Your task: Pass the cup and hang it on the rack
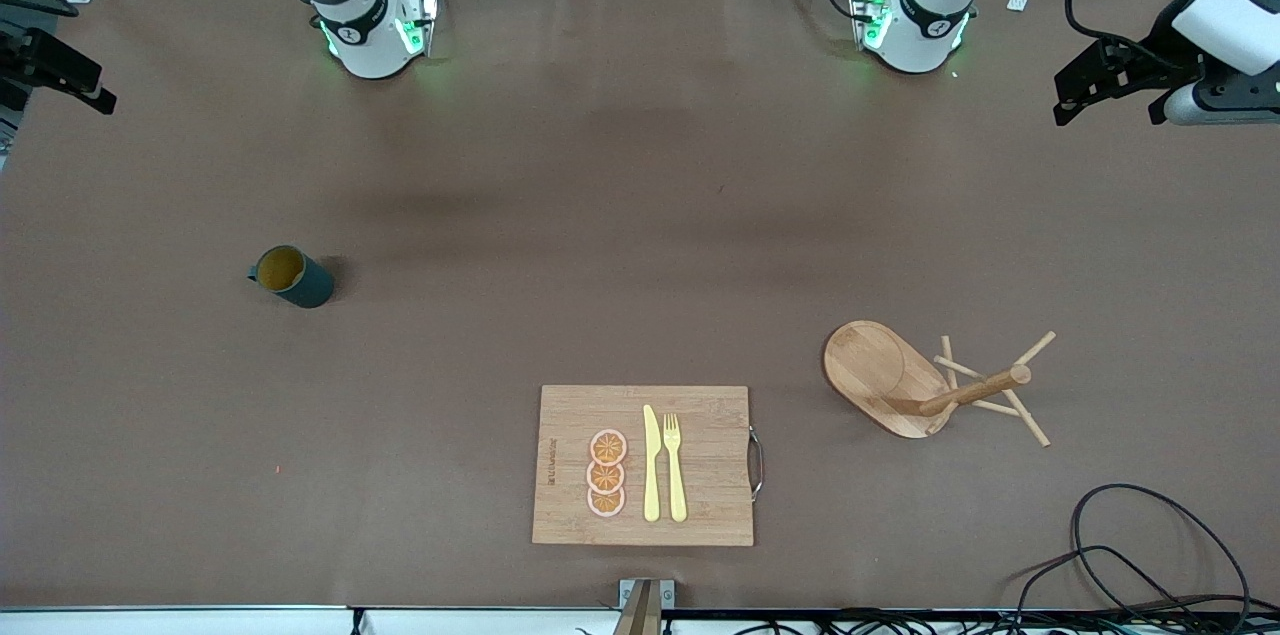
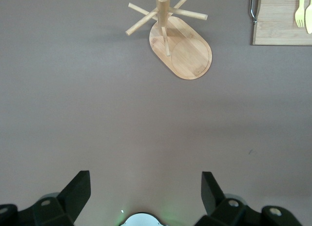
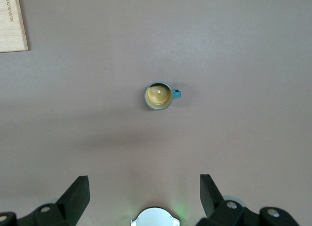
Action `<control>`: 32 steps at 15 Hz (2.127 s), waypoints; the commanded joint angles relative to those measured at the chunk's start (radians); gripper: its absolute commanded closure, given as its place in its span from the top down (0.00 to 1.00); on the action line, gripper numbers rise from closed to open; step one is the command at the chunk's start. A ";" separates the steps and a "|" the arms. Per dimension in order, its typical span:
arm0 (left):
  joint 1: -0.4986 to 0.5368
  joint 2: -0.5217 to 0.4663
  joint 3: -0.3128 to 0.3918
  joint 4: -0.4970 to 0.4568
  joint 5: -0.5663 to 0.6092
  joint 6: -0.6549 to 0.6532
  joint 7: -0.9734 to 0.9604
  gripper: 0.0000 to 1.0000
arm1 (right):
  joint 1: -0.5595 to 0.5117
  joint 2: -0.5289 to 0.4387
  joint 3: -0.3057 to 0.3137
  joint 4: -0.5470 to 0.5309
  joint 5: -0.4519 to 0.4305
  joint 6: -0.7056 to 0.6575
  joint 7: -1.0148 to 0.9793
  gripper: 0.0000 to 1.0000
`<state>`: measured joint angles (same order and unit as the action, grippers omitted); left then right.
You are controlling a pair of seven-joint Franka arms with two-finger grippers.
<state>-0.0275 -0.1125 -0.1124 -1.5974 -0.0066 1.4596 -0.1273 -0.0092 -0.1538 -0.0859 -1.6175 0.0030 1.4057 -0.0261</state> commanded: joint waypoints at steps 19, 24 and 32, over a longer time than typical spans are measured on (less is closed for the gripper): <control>0.008 0.057 -0.003 0.067 -0.003 -0.018 0.023 1.00 | -0.002 -0.012 -0.003 -0.013 -0.009 0.009 -0.011 1.00; 0.008 0.065 -0.003 0.070 -0.003 -0.013 0.023 1.00 | -0.002 -0.012 -0.003 -0.013 -0.009 0.009 -0.011 1.00; 0.008 0.096 0.002 0.079 0.004 0.007 0.023 1.00 | -0.002 -0.012 -0.006 -0.013 -0.009 0.009 -0.011 1.00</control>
<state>-0.0251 -0.0414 -0.1100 -1.5458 0.0040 1.4680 -0.1225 -0.0093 -0.1538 -0.0910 -1.6175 0.0029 1.4067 -0.0265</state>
